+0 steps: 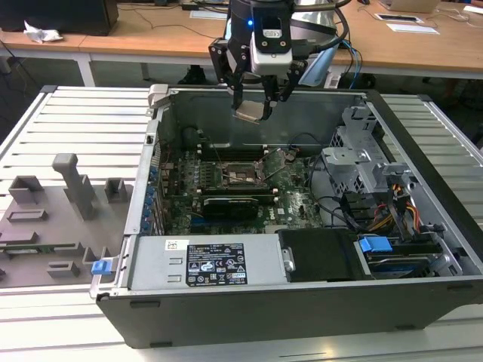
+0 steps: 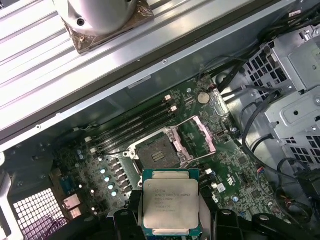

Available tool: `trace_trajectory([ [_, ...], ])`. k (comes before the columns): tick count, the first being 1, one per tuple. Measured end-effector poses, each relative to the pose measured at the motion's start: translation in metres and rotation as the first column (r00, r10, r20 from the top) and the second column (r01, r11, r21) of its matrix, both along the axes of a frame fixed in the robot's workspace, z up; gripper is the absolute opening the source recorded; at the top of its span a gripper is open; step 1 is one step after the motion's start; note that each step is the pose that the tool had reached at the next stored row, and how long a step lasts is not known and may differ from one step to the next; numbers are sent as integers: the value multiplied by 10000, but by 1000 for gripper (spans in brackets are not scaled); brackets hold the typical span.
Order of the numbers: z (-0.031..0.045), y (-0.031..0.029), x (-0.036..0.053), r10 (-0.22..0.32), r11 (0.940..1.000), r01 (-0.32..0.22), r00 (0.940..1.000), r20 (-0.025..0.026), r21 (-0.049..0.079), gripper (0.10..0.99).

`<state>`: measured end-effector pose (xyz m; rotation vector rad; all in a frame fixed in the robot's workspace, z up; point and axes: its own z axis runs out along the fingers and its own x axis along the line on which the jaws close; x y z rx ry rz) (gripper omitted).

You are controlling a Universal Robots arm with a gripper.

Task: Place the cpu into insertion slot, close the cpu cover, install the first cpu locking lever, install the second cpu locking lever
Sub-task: 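Place the cpu into insertion slot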

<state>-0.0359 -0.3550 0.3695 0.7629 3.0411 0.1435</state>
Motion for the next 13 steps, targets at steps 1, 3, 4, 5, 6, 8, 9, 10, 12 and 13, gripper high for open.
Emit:
trace_trajectory([
  [1,0,0,0,-27,10000,27,10000,0,0,537],
  [3,0,0,0,-70,10000,70,10000,0,0,537],
  [4,0,0,0,-90,10000,90,10000,0,0,537],
  [5,0,0,0,-135,9999,135,9999,0,0,537],
  [6,0,0,0,-187,9998,187,9998,0,0,537],
  [8,0,0,0,-258,9997,258,9997,0,0,537],
  [9,0,0,0,-286,9996,286,9996,0,0,537],
  [10,0,0,0,-312,9995,312,9995,0,0,537],
  [12,0,0,0,-385,9993,385,9993,0,0,537],
  [13,0,0,0,-417,9991,417,9991,1,0,537],
])
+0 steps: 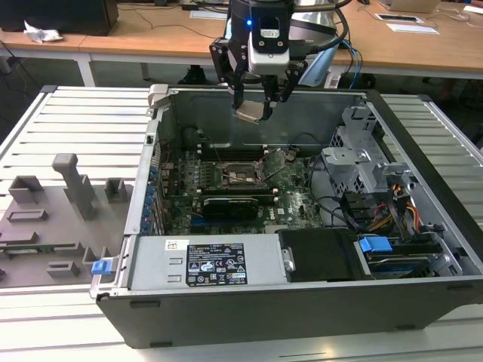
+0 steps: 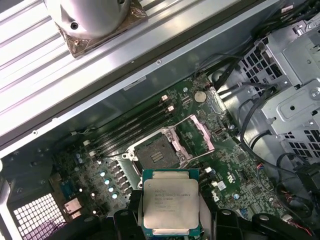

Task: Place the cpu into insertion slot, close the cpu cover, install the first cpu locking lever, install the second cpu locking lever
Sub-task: 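Place the cpu into insertion slot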

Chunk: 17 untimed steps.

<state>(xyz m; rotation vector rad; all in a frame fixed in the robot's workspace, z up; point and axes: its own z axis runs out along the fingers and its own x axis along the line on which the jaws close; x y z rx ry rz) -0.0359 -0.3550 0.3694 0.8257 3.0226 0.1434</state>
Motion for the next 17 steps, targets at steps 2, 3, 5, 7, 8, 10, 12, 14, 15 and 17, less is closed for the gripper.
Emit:
trace_trajectory([
  [2,0,0,0,-41,10000,41,10000,-1,-1,537],
  [3,0,0,0,-81,10000,81,10000,-1,0,537],
  [5,0,0,0,-130,9999,130,9999,-1,0,537],
  [7,0,0,0,-174,9998,174,9998,-1,-1,537],
  [8,0,0,0,-197,9998,197,9998,-1,-1,537],
  [10,0,0,0,-245,9997,245,9997,-1,-1,537],
  [12,0,0,0,-303,9995,303,9995,0,-1,537],
  [14,0,0,0,-385,9993,385,9993,0,0,537],
  [15,1,0,0,-411,9992,411,9992,-1,-1,537],
  [17,0,0,0,-459,9989,459,9989,-1,-1,537],
])
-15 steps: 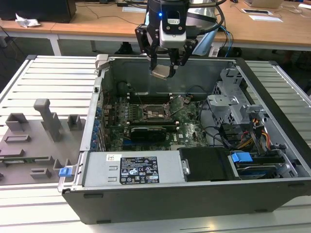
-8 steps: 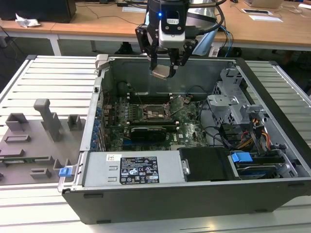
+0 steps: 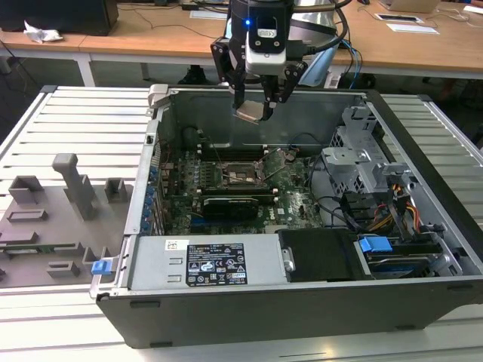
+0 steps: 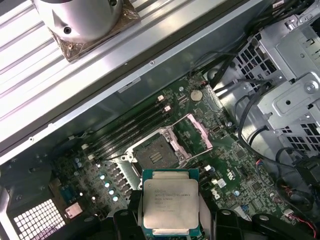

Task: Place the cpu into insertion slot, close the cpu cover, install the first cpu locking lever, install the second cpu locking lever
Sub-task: 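Place the cpu into insertion slot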

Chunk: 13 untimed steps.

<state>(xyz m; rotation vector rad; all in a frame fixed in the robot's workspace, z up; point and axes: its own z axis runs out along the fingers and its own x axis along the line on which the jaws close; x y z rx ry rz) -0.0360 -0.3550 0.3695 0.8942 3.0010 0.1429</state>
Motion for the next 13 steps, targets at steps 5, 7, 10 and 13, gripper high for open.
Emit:
trace_trajectory([
  [5,0,0,0,-127,9999,127,9999,0,0,537],
  [7,0,0,0,-209,9998,209,9998,0,0,537],
  [10,0,0,0,-303,9995,303,9995,0,-1,537],
  [13,0,0,0,-393,9992,393,9992,0,0,537],
])
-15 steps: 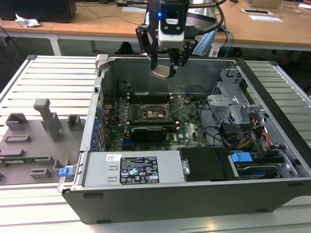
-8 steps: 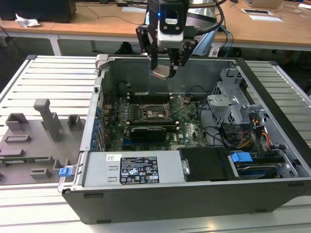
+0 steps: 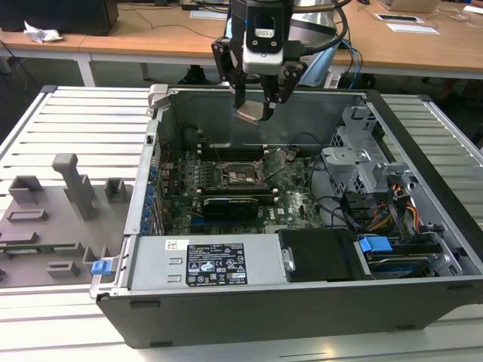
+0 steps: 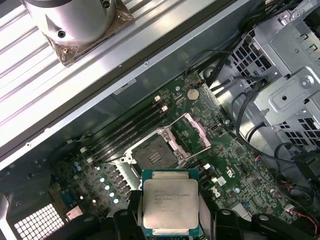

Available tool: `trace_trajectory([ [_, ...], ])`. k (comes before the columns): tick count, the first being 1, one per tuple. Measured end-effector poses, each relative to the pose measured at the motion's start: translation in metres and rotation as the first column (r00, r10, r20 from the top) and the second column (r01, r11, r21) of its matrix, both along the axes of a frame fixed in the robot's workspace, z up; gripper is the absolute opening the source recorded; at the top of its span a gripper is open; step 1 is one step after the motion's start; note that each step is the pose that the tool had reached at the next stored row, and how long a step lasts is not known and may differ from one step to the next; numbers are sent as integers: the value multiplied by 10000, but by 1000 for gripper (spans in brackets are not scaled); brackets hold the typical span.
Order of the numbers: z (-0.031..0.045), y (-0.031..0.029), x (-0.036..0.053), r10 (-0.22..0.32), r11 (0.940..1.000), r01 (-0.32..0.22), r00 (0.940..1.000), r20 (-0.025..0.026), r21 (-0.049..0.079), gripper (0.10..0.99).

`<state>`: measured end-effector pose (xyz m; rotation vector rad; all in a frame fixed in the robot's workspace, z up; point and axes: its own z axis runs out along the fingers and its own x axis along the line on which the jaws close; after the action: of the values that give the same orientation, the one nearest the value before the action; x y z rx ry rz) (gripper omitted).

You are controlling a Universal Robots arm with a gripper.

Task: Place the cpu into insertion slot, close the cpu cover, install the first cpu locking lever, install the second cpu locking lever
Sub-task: 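Place the cpu into insertion slot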

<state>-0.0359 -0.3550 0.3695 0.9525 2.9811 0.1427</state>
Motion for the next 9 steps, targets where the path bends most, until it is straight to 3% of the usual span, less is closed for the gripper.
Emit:
trace_trajectory([
  [9,0,0,0,-276,9996,276,9996,0,-1,537],
])
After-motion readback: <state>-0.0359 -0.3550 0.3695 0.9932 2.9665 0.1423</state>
